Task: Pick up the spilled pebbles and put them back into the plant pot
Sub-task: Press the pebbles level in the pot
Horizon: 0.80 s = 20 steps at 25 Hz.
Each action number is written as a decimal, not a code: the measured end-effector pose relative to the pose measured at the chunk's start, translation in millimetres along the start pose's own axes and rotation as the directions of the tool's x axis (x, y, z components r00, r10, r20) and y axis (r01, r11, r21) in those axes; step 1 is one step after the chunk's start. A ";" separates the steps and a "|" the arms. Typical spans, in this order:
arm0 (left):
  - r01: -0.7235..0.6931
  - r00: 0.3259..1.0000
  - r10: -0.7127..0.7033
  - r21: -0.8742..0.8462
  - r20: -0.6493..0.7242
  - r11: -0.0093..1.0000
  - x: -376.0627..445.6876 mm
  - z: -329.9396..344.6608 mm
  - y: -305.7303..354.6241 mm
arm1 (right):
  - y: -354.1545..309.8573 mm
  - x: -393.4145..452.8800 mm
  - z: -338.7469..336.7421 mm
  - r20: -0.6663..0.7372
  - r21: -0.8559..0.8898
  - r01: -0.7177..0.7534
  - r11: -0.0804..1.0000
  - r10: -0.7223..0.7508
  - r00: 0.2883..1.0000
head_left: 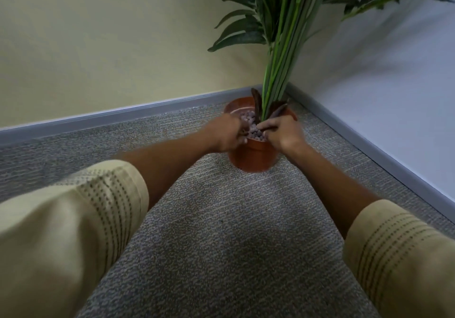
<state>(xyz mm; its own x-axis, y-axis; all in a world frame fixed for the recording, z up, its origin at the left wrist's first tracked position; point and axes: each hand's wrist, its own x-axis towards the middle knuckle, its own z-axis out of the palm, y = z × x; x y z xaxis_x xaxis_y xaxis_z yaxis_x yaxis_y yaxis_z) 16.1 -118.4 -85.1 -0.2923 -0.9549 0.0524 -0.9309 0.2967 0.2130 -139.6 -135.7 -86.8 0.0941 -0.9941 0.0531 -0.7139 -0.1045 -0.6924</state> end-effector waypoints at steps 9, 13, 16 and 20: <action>0.128 0.991 -0.130 0.064 0.027 0.990 -17.8 -55.3 15.3 | -94.0 4.1 -44.7 0.014 -0.126 0.143 0.982 -0.143 0.990; 0.101 0.992 -0.095 0.070 -0.078 0.992 -13.6 -198.0 64.2 | -188.6 -4.8 -145.8 0.046 -0.078 0.197 0.977 -0.194 0.980; 0.068 0.985 -0.055 0.074 -0.164 0.995 -4.2 -312.9 92.7 | -261.5 -4.0 -232.0 0.043 -0.083 0.193 0.978 -0.190 0.981; 0.026 0.980 0.011 0.182 -0.198 0.983 -7.8 -461.2 136.3 | -354.1 -5.3 -357.7 0.142 -0.137 0.036 0.990 -0.017 0.990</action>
<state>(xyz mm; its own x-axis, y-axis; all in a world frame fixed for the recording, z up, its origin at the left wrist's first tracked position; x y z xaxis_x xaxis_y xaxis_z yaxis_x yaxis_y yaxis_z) -7.5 -76.7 393.5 -0.2530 -0.9354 0.2469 -0.9626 0.2691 0.0330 -135.4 -103.2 415.5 0.2038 -0.9782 -0.0384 -0.7984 -0.1434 -0.5847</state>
